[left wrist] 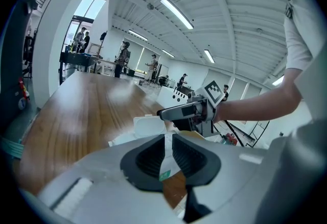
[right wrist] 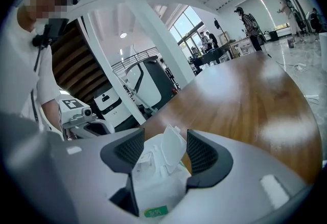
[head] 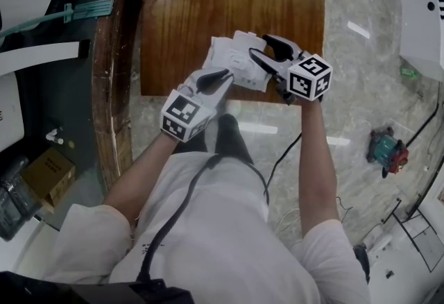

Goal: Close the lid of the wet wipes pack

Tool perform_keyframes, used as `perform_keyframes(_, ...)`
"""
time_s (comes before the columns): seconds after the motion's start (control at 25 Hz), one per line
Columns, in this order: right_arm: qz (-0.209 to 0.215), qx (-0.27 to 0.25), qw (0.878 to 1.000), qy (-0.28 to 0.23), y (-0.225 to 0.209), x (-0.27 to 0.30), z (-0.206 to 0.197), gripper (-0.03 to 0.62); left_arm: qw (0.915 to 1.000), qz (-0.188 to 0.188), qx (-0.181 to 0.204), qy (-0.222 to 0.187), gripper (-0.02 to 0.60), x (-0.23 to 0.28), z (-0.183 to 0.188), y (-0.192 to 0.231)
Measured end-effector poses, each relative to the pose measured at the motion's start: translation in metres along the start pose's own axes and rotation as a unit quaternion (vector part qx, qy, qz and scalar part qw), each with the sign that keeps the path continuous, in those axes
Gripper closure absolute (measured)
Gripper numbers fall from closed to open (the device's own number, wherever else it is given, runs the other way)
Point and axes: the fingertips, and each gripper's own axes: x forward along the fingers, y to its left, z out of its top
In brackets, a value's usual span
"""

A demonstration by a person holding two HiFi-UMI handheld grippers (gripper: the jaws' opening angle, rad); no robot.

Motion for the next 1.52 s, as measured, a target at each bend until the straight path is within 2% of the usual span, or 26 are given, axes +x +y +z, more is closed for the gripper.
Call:
perform_keyframes(0.72,0.038,-0.026,0.999,0.009,0.049,-0.013,-0.005,0.358,0.9995,0.018,0.01,-0.022,0.528,-0.028,0.008,-0.003)
perform_keyframes(1.52,0.045,-0.071,0.993,0.089,0.089,0.0,-0.036,0.358,0.9991,0.018,0.019,-0.033,0.531,-0.06,0.005,-0.013)
